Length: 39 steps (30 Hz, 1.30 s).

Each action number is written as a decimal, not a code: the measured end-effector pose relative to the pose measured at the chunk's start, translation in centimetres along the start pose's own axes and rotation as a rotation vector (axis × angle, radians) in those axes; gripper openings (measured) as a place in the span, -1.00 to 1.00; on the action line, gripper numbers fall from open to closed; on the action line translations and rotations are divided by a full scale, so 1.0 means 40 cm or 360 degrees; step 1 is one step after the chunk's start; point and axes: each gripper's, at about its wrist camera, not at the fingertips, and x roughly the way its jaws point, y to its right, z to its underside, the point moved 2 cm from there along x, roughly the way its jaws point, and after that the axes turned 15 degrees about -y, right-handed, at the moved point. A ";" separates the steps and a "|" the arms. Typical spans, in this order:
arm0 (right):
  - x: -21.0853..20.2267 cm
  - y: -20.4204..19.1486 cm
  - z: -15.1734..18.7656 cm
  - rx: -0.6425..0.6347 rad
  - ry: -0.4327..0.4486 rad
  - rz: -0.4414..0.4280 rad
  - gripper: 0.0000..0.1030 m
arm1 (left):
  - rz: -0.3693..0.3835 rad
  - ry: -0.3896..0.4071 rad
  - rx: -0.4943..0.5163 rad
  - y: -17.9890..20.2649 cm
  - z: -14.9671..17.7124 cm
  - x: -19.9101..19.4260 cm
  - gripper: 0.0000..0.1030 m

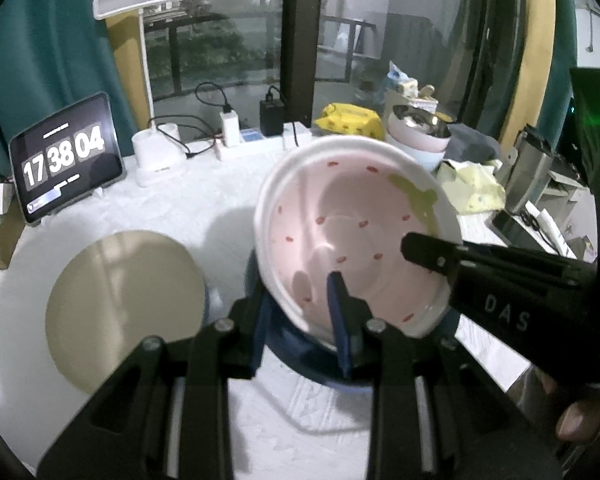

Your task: Organize plates and bowls

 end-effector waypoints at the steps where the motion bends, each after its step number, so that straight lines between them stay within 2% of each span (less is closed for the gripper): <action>1: 0.002 0.005 0.003 0.0004 -0.0003 -0.0001 -0.73 | -0.0001 -0.0007 0.0003 0.004 0.001 0.004 -0.45; 19: 0.054 0.048 0.019 0.0046 -0.0123 0.0002 -0.71 | 0.0020 -0.0166 0.0007 0.020 0.016 0.079 -0.43; 30: 0.064 0.042 0.024 0.0041 -0.0144 0.0000 -0.65 | 0.0028 -0.0164 -0.0014 0.012 0.014 0.084 -0.37; 35: 0.063 0.032 0.018 0.0026 -0.0138 -0.0007 -0.47 | 0.0024 -0.0151 -0.0026 0.002 0.011 0.079 -0.35; 39: 0.063 0.030 0.015 0.0020 -0.0133 0.0004 -0.45 | 0.0031 -0.0145 -0.0028 -0.001 0.011 0.075 -0.34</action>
